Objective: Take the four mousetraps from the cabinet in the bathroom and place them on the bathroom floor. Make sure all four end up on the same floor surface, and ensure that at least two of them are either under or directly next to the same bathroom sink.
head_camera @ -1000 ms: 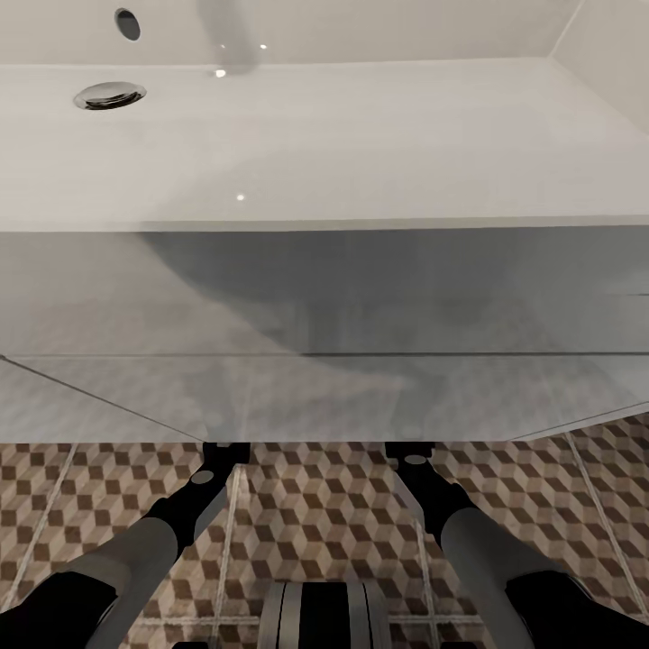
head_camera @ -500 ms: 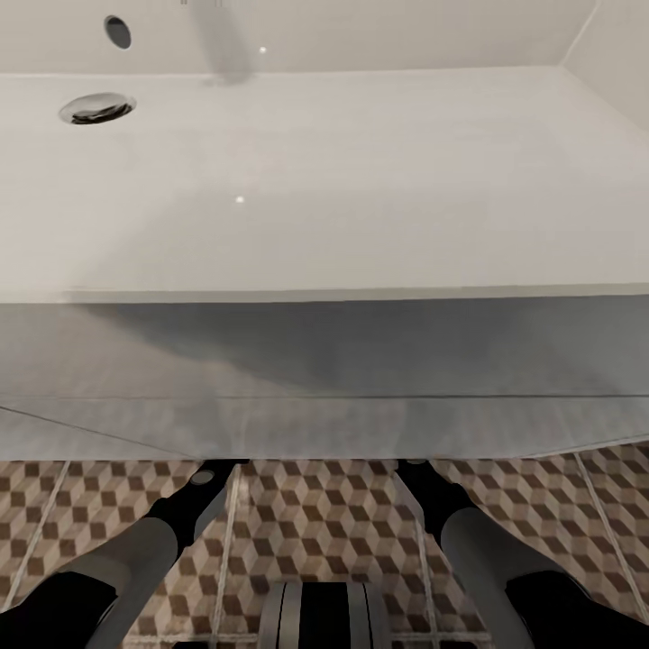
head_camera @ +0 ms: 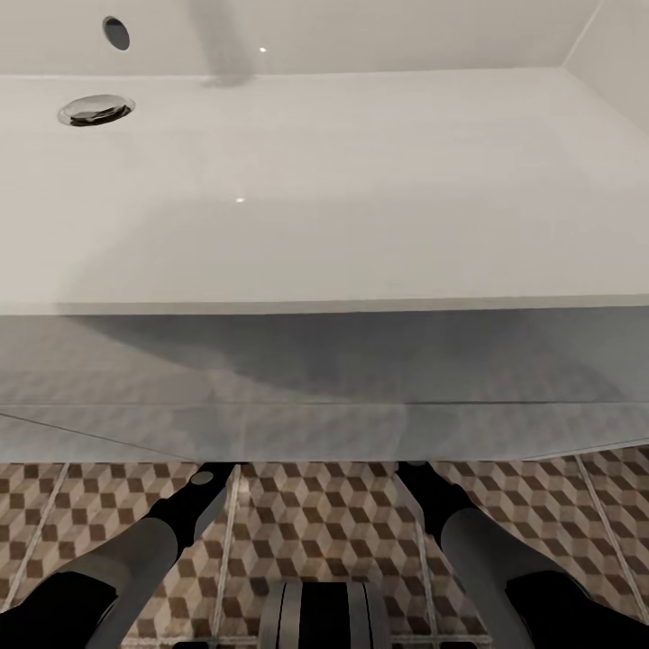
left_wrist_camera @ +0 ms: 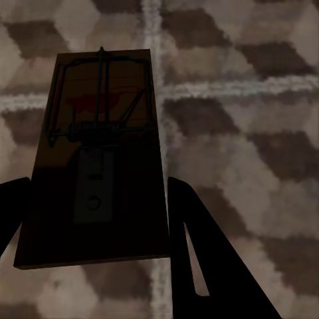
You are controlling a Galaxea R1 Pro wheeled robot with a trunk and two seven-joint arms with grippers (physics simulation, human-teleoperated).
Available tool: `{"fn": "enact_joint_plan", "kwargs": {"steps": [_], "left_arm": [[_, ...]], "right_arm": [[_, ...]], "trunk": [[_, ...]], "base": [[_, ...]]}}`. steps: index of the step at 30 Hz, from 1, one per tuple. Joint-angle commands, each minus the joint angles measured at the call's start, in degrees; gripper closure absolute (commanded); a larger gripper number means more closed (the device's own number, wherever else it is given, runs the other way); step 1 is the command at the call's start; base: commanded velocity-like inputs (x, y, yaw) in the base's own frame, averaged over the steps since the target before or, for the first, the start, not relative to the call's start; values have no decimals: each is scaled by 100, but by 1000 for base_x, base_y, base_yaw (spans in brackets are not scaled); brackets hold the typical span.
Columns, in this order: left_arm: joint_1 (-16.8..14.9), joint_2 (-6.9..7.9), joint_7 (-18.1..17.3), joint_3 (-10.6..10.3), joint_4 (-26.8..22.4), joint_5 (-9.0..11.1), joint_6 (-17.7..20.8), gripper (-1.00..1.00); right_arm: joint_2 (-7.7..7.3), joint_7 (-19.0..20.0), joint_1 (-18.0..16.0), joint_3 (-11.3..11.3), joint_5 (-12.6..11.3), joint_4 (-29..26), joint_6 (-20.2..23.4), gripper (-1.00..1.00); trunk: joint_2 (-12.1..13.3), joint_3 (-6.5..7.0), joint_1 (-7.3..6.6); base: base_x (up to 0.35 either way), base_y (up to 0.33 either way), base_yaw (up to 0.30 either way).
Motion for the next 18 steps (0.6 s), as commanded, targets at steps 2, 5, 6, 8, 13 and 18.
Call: {"fn": "enact_joint_plan", "kwargs": {"steps": [2,5,6,8,13,18], "left_arm": [[-3,6,23,-44,18,53,-17,100],[-2,14,21,-41,38,71,-17,100],[-2,15,19,-41,43,76,-17,100],[0,21,10,-40,75,91,-13,100],[5,26,-28,-22,389,105,-15,100],[5,20,-41,-7,564,110,-15,100]], "right_arm": [[-2,-34,-3,37,-16,113,-71,100],[-2,-26,-3,36,-15,336,-205,100],[-2,-22,-3,36,-17,398,-246,100],[-2,-5,-3,33,-22,592,-375,100],[3,30,-3,28,-32,1088,-741,100],[9,37,-3,27,-51,1301,-865,100]], "trunk": [[-1,-3,-1],[-1,-3,-1],[-1,-3,-1],[-1,-3,-1],[-1,-3,-1],[-1,-3,-1]], "base": [[0,0,0],[0,0,0],[0,0,0],[0,0,0],[0,0,0],[0,0,0]]}}
